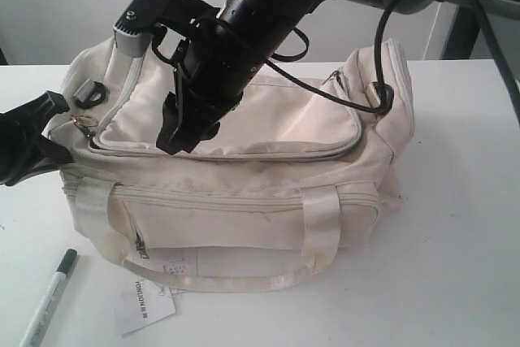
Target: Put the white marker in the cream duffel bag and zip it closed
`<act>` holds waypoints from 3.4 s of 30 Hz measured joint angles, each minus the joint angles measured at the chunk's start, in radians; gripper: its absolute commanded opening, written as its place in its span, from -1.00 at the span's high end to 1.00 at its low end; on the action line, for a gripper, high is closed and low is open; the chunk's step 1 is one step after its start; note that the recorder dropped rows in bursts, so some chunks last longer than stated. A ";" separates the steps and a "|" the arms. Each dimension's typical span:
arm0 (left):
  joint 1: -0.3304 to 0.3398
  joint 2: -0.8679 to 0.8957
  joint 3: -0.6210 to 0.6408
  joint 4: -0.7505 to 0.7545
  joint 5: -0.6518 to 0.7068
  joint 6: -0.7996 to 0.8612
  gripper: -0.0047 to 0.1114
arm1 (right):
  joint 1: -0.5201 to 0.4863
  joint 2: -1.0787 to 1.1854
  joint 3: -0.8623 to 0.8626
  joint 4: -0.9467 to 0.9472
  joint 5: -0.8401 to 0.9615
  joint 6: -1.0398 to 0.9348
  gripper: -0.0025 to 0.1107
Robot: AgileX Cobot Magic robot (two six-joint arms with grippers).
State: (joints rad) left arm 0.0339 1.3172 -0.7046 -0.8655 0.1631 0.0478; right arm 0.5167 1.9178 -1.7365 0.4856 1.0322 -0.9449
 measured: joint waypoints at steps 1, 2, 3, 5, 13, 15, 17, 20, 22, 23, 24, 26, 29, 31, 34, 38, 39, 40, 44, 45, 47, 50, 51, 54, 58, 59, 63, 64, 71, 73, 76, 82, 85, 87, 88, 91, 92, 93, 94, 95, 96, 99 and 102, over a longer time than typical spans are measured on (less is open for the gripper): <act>0.000 0.000 0.000 0.000 0.000 0.000 0.92 | 0.000 0.007 0.000 0.005 0.000 -0.007 0.10; 0.000 0.000 0.000 0.000 0.000 0.000 0.92 | 0.000 0.011 0.000 0.005 0.002 -0.007 0.10; 0.000 0.000 0.000 0.000 0.000 0.002 0.92 | 0.000 0.024 0.000 0.005 0.002 -0.007 0.10; 0.000 0.000 0.000 0.000 0.000 0.006 0.92 | 0.000 0.045 0.000 0.003 0.002 -0.011 0.10; 0.000 0.000 0.000 0.000 0.000 0.020 0.92 | 0.000 0.077 0.000 -0.049 -0.065 -0.022 0.94; 0.000 0.000 0.000 0.000 0.000 0.023 0.92 | 0.000 0.079 0.000 -0.049 -0.071 -0.022 0.96; 0.000 0.000 0.000 0.000 0.000 0.023 0.92 | 0.000 0.083 0.000 -0.052 -0.073 -0.022 0.96; 0.000 0.000 0.000 0.000 0.000 0.023 0.92 | 0.000 0.083 0.000 -0.055 -0.079 -0.022 0.96; 0.000 0.000 0.000 0.000 0.000 0.023 0.92 | 0.000 0.083 0.000 -0.055 -0.084 -0.022 0.96; 0.000 0.000 0.000 0.000 0.000 0.023 0.92 | 0.000 0.083 0.000 -0.055 -0.085 -0.022 0.96; 0.000 0.000 0.000 0.000 0.000 0.023 0.92 | 0.000 0.083 0.000 -0.055 -0.086 -0.020 0.96; 0.000 0.000 0.000 0.000 0.000 0.023 0.92 | 0.000 0.081 0.000 -0.055 -0.088 -0.019 0.96; 0.000 0.000 0.000 0.000 0.000 0.027 0.92 | 0.000 0.071 0.000 -0.057 -0.089 -0.019 0.96; 0.000 0.000 0.000 0.000 0.000 0.029 0.92 | 0.000 0.064 0.000 -0.059 -0.092 -0.019 0.96; 0.000 0.000 0.000 0.000 0.000 0.031 0.92 | 0.000 0.058 0.000 -0.059 -0.105 -0.016 0.96; 0.000 0.000 0.000 0.000 0.000 0.031 0.92 | 0.000 0.052 0.000 -0.059 -0.110 -0.016 0.93; 0.000 0.000 0.000 0.000 0.000 0.031 0.92 | 0.000 0.050 0.000 -0.059 -0.110 -0.016 0.88; 0.000 0.000 0.000 0.000 0.000 0.031 0.92 | 0.000 0.050 0.000 -0.059 -0.110 -0.016 0.81; 0.000 0.000 0.000 0.000 0.000 0.033 0.92 | 0.000 0.050 0.000 -0.059 -0.092 -0.016 0.47; 0.000 0.000 0.000 0.000 0.000 0.033 0.92 | 0.000 0.050 0.000 -0.059 -0.082 -0.016 0.40; 0.000 0.000 0.000 0.000 0.000 0.033 0.92 | 0.000 0.050 0.000 -0.059 -0.063 -0.016 0.26; 0.000 0.000 0.000 0.000 0.000 0.033 0.92 | 0.000 0.050 0.000 -0.059 -0.011 -0.019 0.14; 0.000 0.000 0.000 0.000 0.000 0.033 0.92 | 0.000 0.050 0.000 -0.061 0.006 -0.023 0.12; 0.000 0.000 0.000 0.000 0.000 0.033 0.92 | 0.000 0.050 0.000 -0.072 0.026 -0.052 0.11; 0.000 0.000 0.000 0.000 0.000 0.035 0.92 | 0.000 0.050 0.000 -0.106 0.018 -0.084 0.11; 0.000 0.000 0.000 0.000 0.000 0.035 0.92 | 0.000 0.050 0.000 -0.113 0.017 -0.089 0.11; 0.000 0.000 0.000 0.000 0.000 0.035 0.92 | 0.000 0.074 -0.003 -0.126 -0.027 -0.094 0.12; 0.000 0.000 0.000 0.000 0.000 0.035 0.92 | 0.000 0.080 -0.003 -0.126 -0.046 -0.094 0.12; 0.000 0.000 0.000 0.000 0.000 0.035 0.92 | 0.000 0.102 -0.004 -0.134 -0.136 -0.081 0.16; 0.000 0.000 0.000 0.000 0.000 0.035 0.92 | 0.000 0.108 -0.004 -0.136 -0.142 -0.078 0.28; 0.000 0.000 0.000 0.000 0.000 0.035 0.92 | 0.000 0.117 -0.004 -0.144 -0.163 -0.063 0.51; 0.000 0.000 0.000 0.000 0.000 0.035 0.92 | 0.000 0.117 -0.004 -0.149 -0.176 -0.045 0.96; 0.000 0.000 0.000 0.000 0.000 0.035 0.92 | 0.000 0.117 -0.004 -0.173 -0.206 0.025 0.96; 0.000 0.000 0.000 0.000 0.000 0.035 0.92 | 0.000 0.113 -0.004 -0.223 -0.252 0.112 0.96; 0.000 0.000 0.000 0.000 0.000 0.035 0.92 | 0.000 0.109 -0.004 -0.248 -0.274 0.150 0.96; 0.000 0.000 0.000 0.000 -0.002 0.035 0.92 | 0.000 0.084 -0.004 -0.339 -0.344 0.268 0.96; 0.000 0.000 0.000 -0.002 -0.002 0.035 0.92 | 0.000 0.074 -0.004 -0.364 -0.364 0.305 0.96; 0.000 0.000 0.000 -0.002 -0.002 0.035 0.92 | 0.000 0.064 -0.004 -0.383 -0.383 0.338 0.96; 0.000 0.000 0.000 -0.004 -0.002 0.035 0.92 | 0.000 0.055 -0.004 -0.397 -0.397 0.361 0.96; 0.000 0.000 0.000 -0.004 -0.004 0.035 0.92 | -0.002 0.046 -0.004 -0.409 -0.414 0.385 0.96; 0.000 0.000 0.000 -0.004 -0.004 0.035 0.92 | -0.006 0.037 -0.004 -0.415 -0.429 0.405 0.96; 0.000 0.000 0.000 -0.004 -0.006 0.035 0.92 | -0.016 0.017 -0.004 -0.428 -0.469 0.450 0.96; 0.000 0.000 0.000 -0.004 -0.006 0.035 0.92 | -0.026 -0.007 -0.004 -0.449 -0.524 0.519 0.96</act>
State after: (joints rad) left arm 0.0339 1.3172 -0.7046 -0.8697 0.1571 0.0825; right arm 0.4912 1.9105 -1.7406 0.0364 0.5084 -0.4258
